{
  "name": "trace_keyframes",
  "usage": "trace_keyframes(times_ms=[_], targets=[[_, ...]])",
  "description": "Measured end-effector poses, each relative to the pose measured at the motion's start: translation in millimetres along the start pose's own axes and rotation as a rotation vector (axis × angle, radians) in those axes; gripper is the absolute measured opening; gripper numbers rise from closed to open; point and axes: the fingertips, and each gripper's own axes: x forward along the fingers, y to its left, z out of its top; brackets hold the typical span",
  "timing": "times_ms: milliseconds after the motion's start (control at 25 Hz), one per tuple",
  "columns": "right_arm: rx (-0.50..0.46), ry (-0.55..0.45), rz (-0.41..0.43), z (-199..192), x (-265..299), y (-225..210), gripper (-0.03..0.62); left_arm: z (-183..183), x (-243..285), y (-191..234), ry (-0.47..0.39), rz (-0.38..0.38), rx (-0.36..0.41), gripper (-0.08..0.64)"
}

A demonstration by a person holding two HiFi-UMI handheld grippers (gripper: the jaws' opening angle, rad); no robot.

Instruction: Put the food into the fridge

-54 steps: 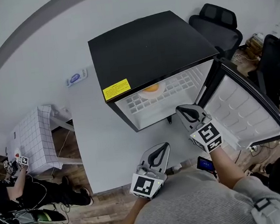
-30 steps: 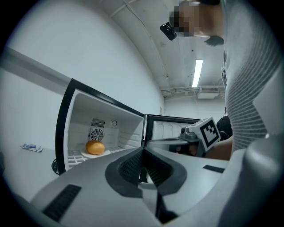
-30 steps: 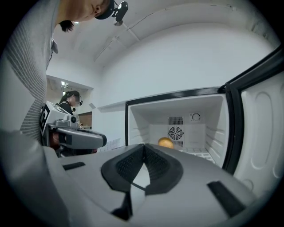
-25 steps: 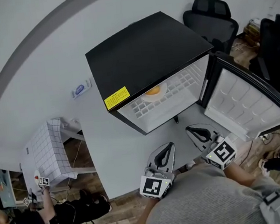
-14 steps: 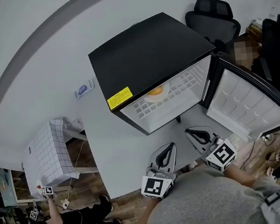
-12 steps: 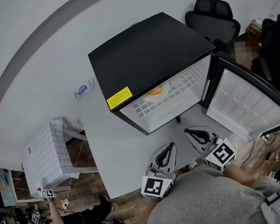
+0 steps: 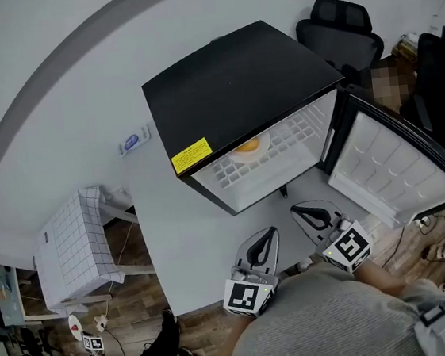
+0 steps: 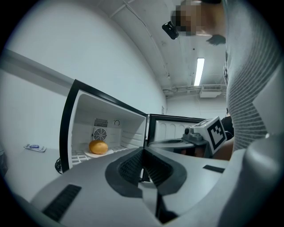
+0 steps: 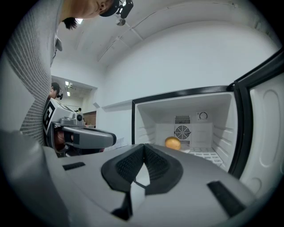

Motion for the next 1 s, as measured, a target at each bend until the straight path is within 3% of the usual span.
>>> trace_keyframes(times_ms=[760,1000], targets=[[0.027,-0.022,-0.037,2,-1,-10,0.012,-5,8,-7,0.027,-0.026,0.016,0.011],[0.018,-0.014,0.003,1,-3,-6,0.012,3,13,-10,0.001,-0.033,0.023,0.011]])
